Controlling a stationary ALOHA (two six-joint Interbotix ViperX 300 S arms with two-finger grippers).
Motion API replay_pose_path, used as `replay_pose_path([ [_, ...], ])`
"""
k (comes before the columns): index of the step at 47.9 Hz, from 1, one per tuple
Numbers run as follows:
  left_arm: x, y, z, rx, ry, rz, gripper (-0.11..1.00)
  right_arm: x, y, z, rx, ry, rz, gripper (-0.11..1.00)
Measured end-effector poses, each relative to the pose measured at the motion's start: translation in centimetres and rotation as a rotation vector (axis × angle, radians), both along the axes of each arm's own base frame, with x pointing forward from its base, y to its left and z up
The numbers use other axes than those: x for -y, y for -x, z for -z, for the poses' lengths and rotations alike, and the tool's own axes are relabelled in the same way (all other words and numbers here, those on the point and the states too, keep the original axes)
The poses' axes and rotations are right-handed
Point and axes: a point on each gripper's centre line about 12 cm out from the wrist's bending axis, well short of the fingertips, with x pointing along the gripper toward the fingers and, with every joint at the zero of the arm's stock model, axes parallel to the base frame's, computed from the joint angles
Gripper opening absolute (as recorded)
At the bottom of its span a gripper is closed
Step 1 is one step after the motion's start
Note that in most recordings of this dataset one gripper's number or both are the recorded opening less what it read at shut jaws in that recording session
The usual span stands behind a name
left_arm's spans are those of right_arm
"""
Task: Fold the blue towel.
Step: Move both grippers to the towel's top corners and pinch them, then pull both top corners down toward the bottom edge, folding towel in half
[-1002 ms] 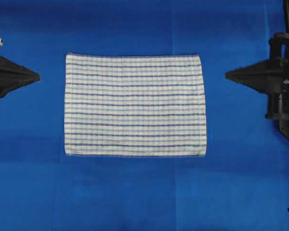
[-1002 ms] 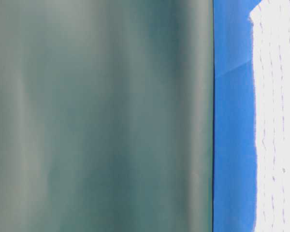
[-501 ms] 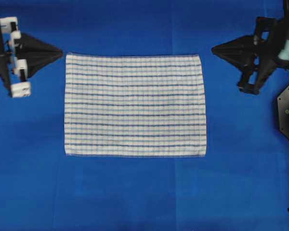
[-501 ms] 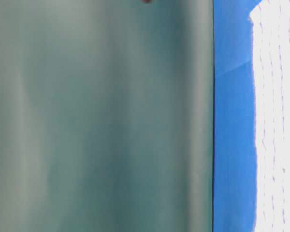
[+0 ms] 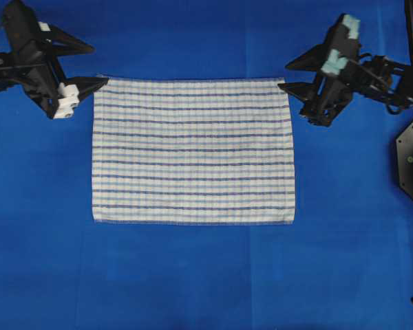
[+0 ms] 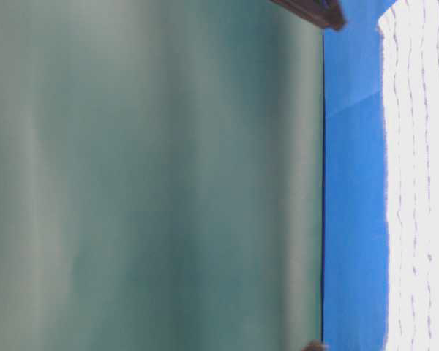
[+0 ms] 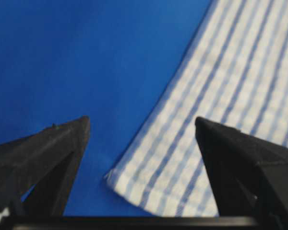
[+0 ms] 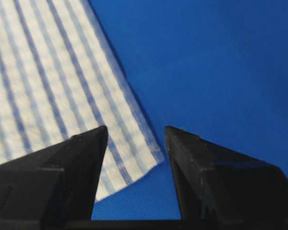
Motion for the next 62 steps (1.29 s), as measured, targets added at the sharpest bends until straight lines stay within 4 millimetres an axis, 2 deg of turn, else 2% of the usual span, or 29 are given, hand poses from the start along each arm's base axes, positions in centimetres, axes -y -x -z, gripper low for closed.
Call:
replay_pose_path([
  [13, -0.8, -0.3, 3.6, -0.078, 0.037, -0.025, 0.84, 0.8, -0.2, 3.4, -0.05, -0.025, 0.038, 0.85],
  [19, -1.1, -0.4, 5.1, -0.116, 0.063, -0.039, 0.83, 0.9, -0.2, 4.3, -0.068, -0.038, 0.047, 0.84],
  [23, -1.2, -0.5, 5.9, -0.13, 0.089, -0.053, 0.78, 0.9, -0.2, 4.4, -0.07, -0.04, 0.049, 0.81],
  [26, -1.3, -0.6, 6.1, -0.131, 0.105, -0.063, 0.68, 0.9, -0.2, 4.4, -0.071, -0.038, 0.049, 0.74],
  [35, -1.0, -0.7, 6.2, -0.138, 0.111, -0.055, 0.2, 0.9, -0.3, 4.4, -0.069, -0.036, 0.047, 0.3],
  [37, -0.9, -0.8, 6.2, -0.141, 0.111, -0.048, 0.12, 0.9, -0.3, 4.4, -0.071, -0.035, 0.045, 0.27],
  [40, -0.6, -0.9, 6.2, -0.143, 0.108, -0.034, 0.05, 0.9, -0.3, 4.4, -0.07, -0.034, 0.044, 0.27],
  [53, -0.2, -1.2, 6.0, -0.142, 0.1, -0.013, 0.04, 0.8, -0.3, 4.3, -0.067, -0.032, 0.041, 0.27],
  [62, -0.1, -1.2, 4.7, -0.13, 0.09, -0.005, 0.04, 0.8, -0.4, 2.8, -0.034, -0.02, 0.039, 0.27],
])
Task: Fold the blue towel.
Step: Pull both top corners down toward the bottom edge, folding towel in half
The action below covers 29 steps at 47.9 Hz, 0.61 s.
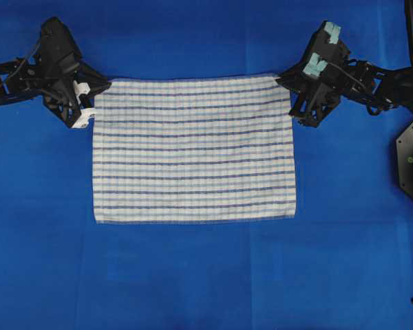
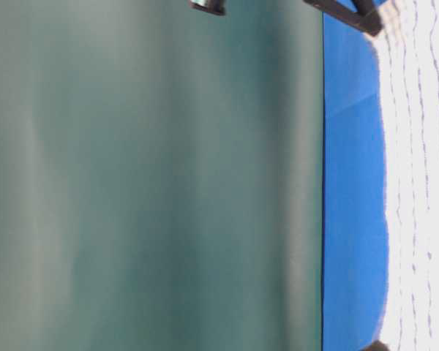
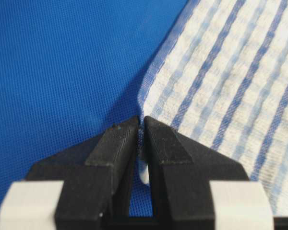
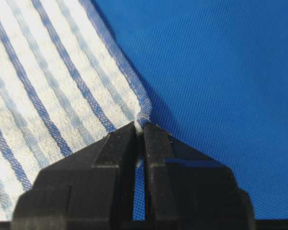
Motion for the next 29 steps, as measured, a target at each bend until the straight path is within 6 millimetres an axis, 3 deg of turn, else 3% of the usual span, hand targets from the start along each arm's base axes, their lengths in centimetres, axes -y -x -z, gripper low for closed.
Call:
replay_pose_path([
  [17, 0.3, 0.5, -4.8, 0.071, -0.072, 0.036, 0.04, -0.5, 0.3, -3.3, 0.051, 0.013, -0.015, 0.27],
  [29, 0.9, 1.2, -4.9, 0.069, -0.056, 0.034, 0.04, -1.4, 0.1, -3.4, 0.046, 0.005, -0.044, 0.27],
])
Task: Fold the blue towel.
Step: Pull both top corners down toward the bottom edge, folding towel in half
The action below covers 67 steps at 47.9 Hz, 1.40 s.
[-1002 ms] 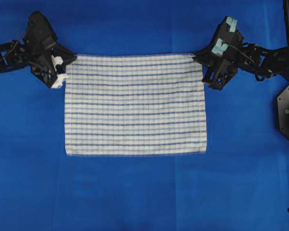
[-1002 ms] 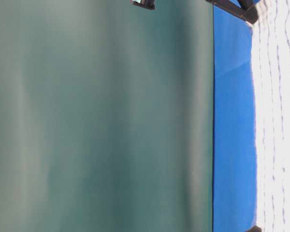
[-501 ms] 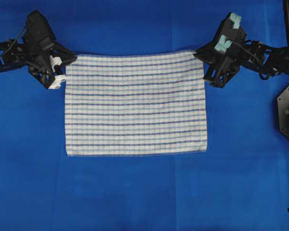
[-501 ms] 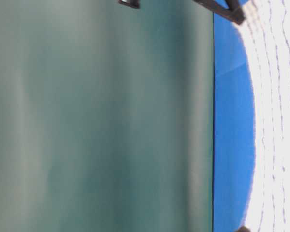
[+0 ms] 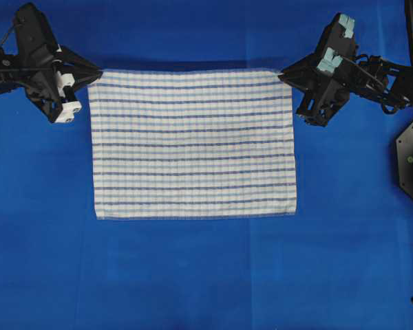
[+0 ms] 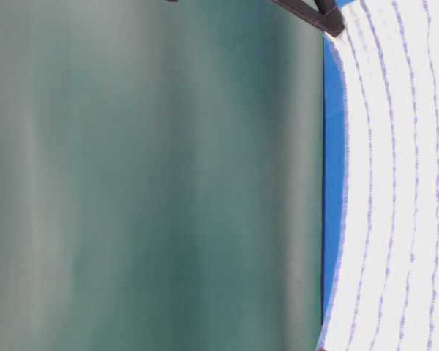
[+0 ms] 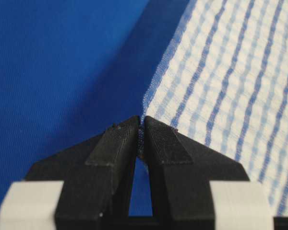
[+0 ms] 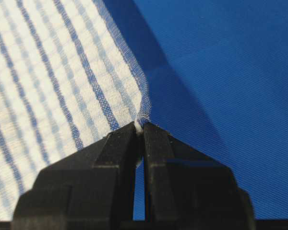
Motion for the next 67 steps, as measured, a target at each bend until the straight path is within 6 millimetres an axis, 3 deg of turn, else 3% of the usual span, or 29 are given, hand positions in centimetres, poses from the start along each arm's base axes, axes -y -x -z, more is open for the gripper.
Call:
replay_pose_path([
  [9, 1.9, -0.3, -1.1, 0.03, 0.011, 0.061, 0.04, -2.1, 0.3, -0.8, -0.015, -0.053, -0.04, 0.27],
  [30, 8.7, 0.0, -3.2, 0.184, 0.095, 0.256, 0.04, -8.2, 1.8, -3.8, 0.132, -0.17, -0.145, 0.27],
  [48, 13.2, 0.0, -3.4, 0.227, 0.157, 0.417, 0.04, -12.5, 1.7, -3.3, 0.126, -0.284, -0.232, 0.27],
  [67, 14.6, -0.4, -1.8, 0.183, 0.164, 0.467, 0.04, -14.0, 1.2, -1.5, 0.075, -0.288, -0.266, 0.27],
])
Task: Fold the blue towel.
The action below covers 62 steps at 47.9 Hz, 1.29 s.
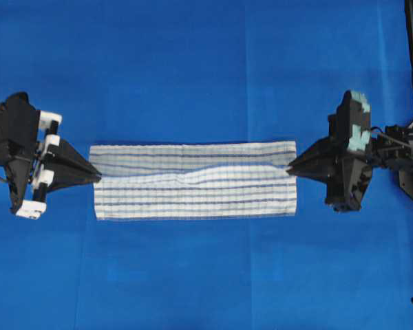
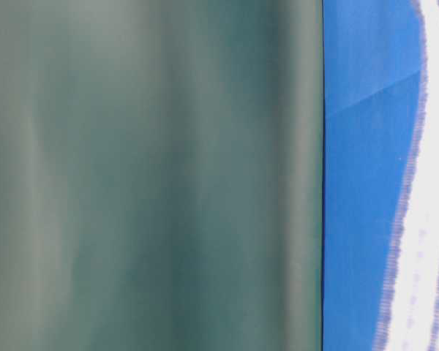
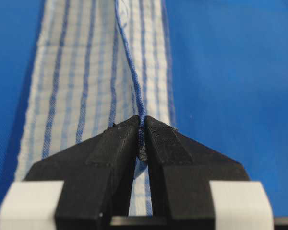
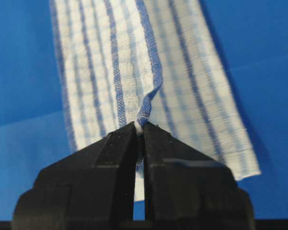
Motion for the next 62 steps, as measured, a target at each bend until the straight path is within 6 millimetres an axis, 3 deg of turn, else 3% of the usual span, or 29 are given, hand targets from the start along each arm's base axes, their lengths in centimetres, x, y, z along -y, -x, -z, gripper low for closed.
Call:
replay_pose_path([
  [19, 0.9, -0.8, 2.9, -0.071, -0.015, 0.026, 0.04, -1.4, 0.0, 2.0, -0.08, 0.008, -0.047, 0.27],
  [35, 2.1, -1.9, 3.5, -0.09, -0.02, 0.064, 0.06, -3.0, -0.2, 3.1, -0.106, 0.022, -0.098, 0.29],
  [37, 2.1, -1.9, 3.6, -0.091, -0.02, 0.064, 0.1, -3.1, -0.3, 3.1, -0.105, 0.022, -0.104, 0.37],
  [41, 2.3, -1.9, 3.5, -0.088, -0.02, 0.072, 0.28, -3.3, -0.2, 3.1, -0.105, 0.023, -0.112, 0.63],
  [44, 2.6, -1.8, 3.5, -0.088, -0.021, 0.084, 0.46, -3.4, -0.3, 3.1, -0.104, 0.024, -0.115, 0.82],
  [47, 2.9, -1.7, 3.5, -0.091, -0.022, 0.095, 0.66, -3.4, -0.3, 3.1, -0.103, 0.028, -0.117, 0.94],
  [52, 2.9, -1.6, 3.5, -0.1, -0.022, 0.096, 0.87, -3.4, -0.3, 3.0, -0.101, 0.027, -0.118, 0.93],
  [62, 2.6, -1.1, 2.8, -0.126, -0.035, 0.097, 0.79, -3.4, -0.3, 2.0, -0.058, 0.035, -0.129, 0.92],
])
